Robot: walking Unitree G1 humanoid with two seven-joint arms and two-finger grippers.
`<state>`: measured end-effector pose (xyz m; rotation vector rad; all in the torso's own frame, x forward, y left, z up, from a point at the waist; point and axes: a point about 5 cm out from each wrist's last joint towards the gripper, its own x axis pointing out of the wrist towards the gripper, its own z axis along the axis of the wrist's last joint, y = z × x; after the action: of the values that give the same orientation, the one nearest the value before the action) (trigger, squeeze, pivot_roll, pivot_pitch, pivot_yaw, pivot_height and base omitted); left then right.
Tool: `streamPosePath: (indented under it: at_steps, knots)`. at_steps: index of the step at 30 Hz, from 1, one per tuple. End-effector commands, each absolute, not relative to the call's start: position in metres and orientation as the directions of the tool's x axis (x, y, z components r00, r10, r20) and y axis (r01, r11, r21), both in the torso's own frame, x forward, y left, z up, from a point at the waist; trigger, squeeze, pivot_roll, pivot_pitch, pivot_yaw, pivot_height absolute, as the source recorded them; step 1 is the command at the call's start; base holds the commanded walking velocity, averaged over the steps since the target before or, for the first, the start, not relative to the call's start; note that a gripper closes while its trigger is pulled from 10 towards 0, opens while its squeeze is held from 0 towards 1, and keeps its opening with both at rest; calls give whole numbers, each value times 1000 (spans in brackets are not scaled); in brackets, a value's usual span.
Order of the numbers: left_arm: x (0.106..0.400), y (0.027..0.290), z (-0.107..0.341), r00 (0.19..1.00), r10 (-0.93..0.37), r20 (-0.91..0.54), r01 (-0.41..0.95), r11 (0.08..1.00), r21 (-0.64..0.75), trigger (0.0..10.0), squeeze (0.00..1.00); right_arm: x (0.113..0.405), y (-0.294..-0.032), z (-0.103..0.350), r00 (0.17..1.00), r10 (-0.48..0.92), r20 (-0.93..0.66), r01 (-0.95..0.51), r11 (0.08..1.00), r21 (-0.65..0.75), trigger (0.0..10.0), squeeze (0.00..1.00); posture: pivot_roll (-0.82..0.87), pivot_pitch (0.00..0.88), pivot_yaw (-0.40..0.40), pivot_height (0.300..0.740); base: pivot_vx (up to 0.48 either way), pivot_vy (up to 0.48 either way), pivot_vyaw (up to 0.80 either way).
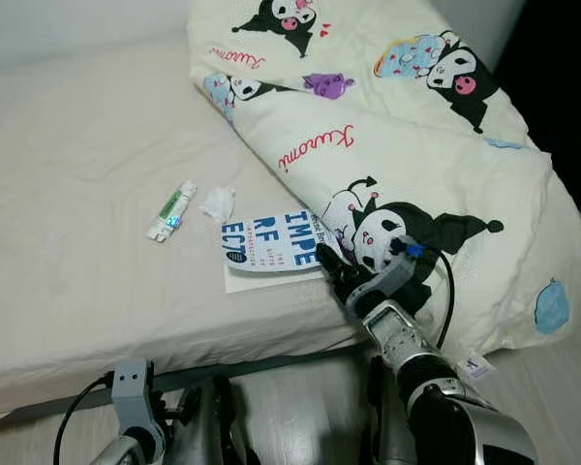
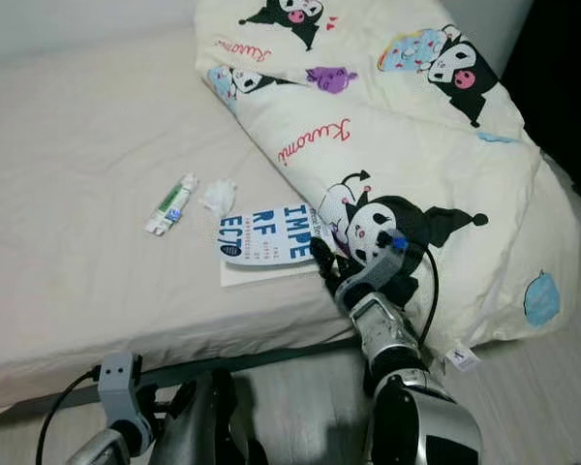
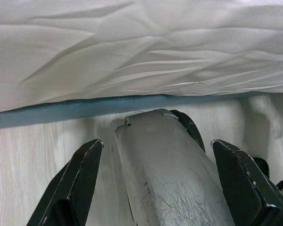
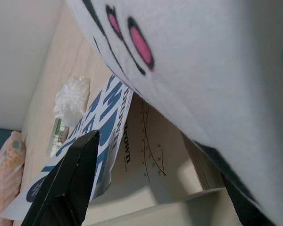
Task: Clean up the room
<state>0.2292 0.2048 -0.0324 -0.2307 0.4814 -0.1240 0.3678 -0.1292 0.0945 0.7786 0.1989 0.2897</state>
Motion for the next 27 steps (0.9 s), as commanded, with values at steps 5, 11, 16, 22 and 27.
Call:
streamPosePath:
  at_steps: [5, 11, 16, 22, 27]
  knots:
    - [196, 196, -54, 803, -237, -547, 102, 959, -265, 10000, 0, 349, -123, 59, 899, 354, -256, -94, 729, 678, 10000, 0, 117, 437, 132, 526, 0, 0, 0]
    - [192, 200, -52, 805, -239, -543, 114, 960, -254, 10000, 0, 352, -117, 68, 892, 420, -168, -167, 652, 740, 10000, 0, 139, 455, 142, 526, 0, 0, 0]
    - [188, 204, -50, 806, -232, -544, 114, 964, -242, 10000, 0, 357, -118, 76, 896, 426, -126, -170, 591, 788, 10000, 0, 150, 462, 145, 526, 0, 0, 0]
    - [186, 205, -49, 806, -231, -545, 117, 965, -235, 10000, 0, 362, -115, 87, 890, 450, -78, -222, 575, 788, 0, 0, 155, 466, 145, 526, 0, 0, 0]
    - [186, 202, -47, 804, -236, -546, 124, 964, -234, 10000, 0, 362, -115, 85, 878, 465, -109, -221, 597, 771, 0, 0, 146, 462, 140, 526, 0, 0, 0]
